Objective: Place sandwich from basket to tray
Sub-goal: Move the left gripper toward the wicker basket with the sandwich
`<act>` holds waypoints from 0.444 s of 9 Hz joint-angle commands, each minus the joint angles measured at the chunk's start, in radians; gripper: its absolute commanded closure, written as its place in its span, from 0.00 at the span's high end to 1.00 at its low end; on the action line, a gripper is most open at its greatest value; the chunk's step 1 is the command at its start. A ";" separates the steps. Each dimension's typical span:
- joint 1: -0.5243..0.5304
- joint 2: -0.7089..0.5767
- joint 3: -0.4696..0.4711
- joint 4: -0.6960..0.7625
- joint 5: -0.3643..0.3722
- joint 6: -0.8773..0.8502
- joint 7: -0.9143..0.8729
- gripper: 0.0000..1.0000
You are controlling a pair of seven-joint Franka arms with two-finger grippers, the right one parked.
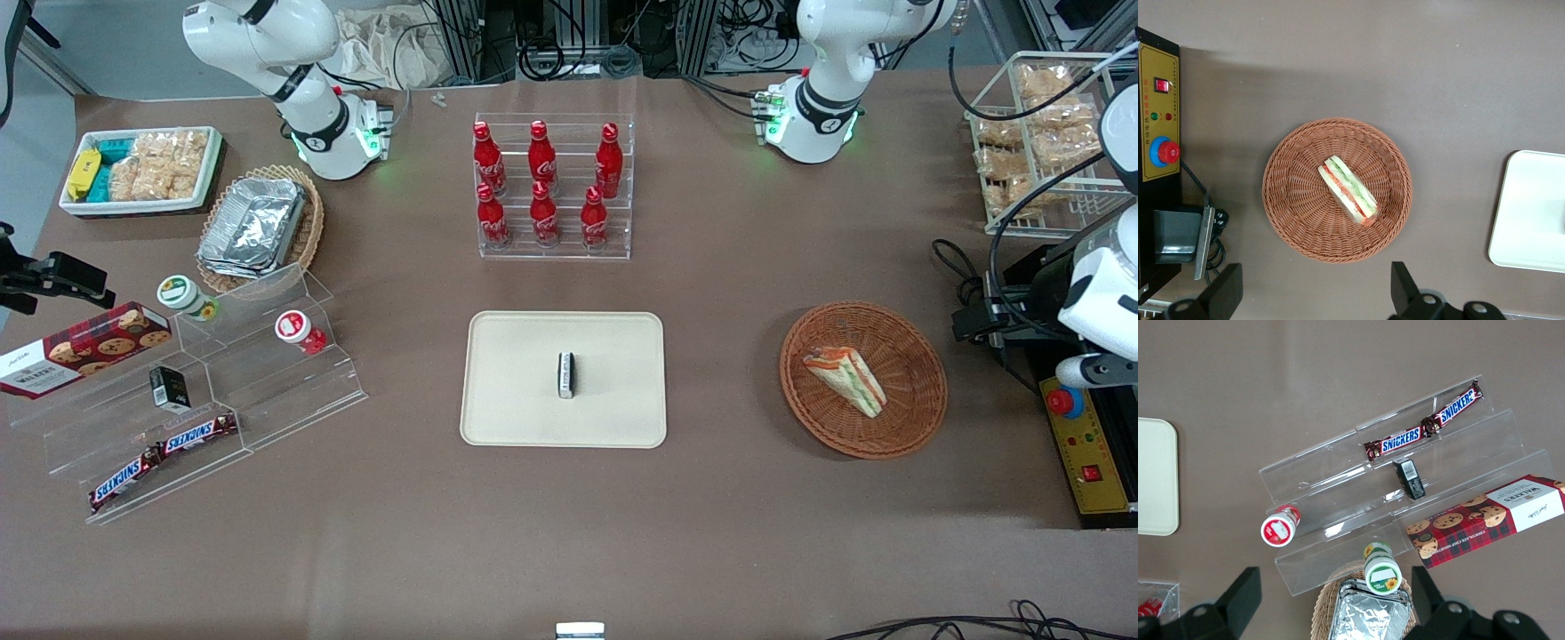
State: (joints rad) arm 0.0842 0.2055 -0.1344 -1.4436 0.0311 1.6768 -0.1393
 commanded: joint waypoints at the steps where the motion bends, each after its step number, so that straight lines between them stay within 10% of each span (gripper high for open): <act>1: 0.006 0.012 -0.007 0.022 0.001 0.006 0.021 1.00; 4: 0.000 0.015 -0.010 0.008 -0.014 -0.006 0.010 1.00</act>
State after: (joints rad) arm 0.0835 0.2125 -0.1373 -1.4440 0.0306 1.6808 -0.1332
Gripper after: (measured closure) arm 0.000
